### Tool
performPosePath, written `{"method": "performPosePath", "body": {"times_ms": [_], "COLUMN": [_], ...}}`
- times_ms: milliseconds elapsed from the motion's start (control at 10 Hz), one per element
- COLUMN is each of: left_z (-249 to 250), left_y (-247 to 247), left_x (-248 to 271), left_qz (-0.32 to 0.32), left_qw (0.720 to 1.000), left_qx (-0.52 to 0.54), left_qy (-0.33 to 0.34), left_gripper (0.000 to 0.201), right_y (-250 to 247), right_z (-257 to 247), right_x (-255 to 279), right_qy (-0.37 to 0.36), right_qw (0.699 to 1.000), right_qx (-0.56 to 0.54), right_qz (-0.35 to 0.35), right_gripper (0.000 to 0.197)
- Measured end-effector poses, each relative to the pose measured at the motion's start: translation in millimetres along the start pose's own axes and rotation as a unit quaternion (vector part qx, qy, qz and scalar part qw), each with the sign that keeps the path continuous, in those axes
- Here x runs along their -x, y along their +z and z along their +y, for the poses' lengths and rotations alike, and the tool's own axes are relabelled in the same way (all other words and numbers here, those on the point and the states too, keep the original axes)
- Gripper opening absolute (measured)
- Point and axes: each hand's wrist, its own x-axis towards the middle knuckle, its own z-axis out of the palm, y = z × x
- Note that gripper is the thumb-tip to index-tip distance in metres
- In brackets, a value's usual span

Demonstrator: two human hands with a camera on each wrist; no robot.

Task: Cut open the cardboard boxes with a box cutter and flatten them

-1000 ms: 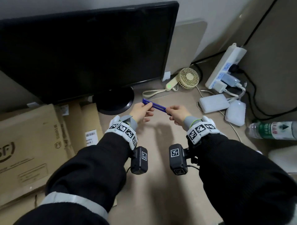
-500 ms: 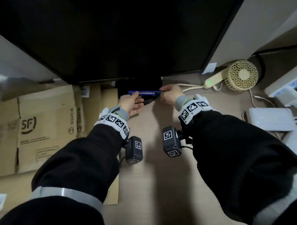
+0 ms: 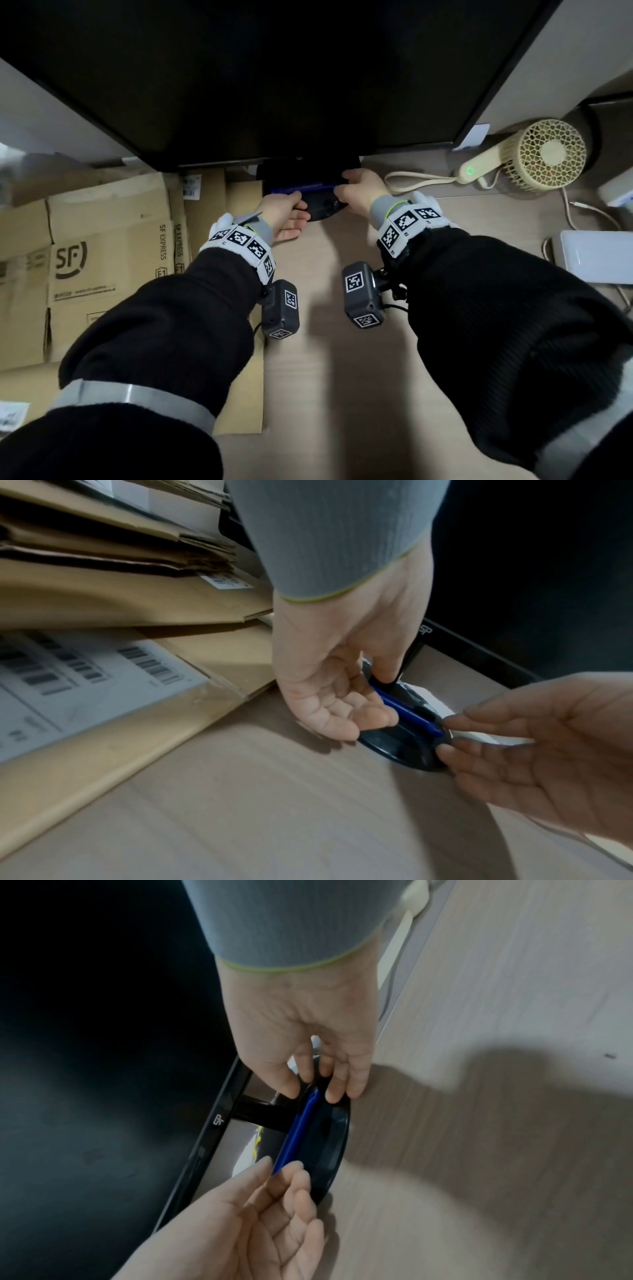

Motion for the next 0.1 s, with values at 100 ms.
{"method": "performPosePath", "body": {"times_ms": [100], "left_z": [-1.9], "left_y": [-0.7], "left_x": [1.5], "left_qz": [0.016], "left_qw": [1.000], "left_qx": [0.007], "left_qy": [0.026], "left_gripper": [0.032], "right_y": [-5.0], "right_z": [4.6], "right_x": [2.0], "right_qy": [0.000], "right_qw": [0.999], "right_qx": [-0.004], "right_qz": [0.048], "right_gripper": [0.050]}}
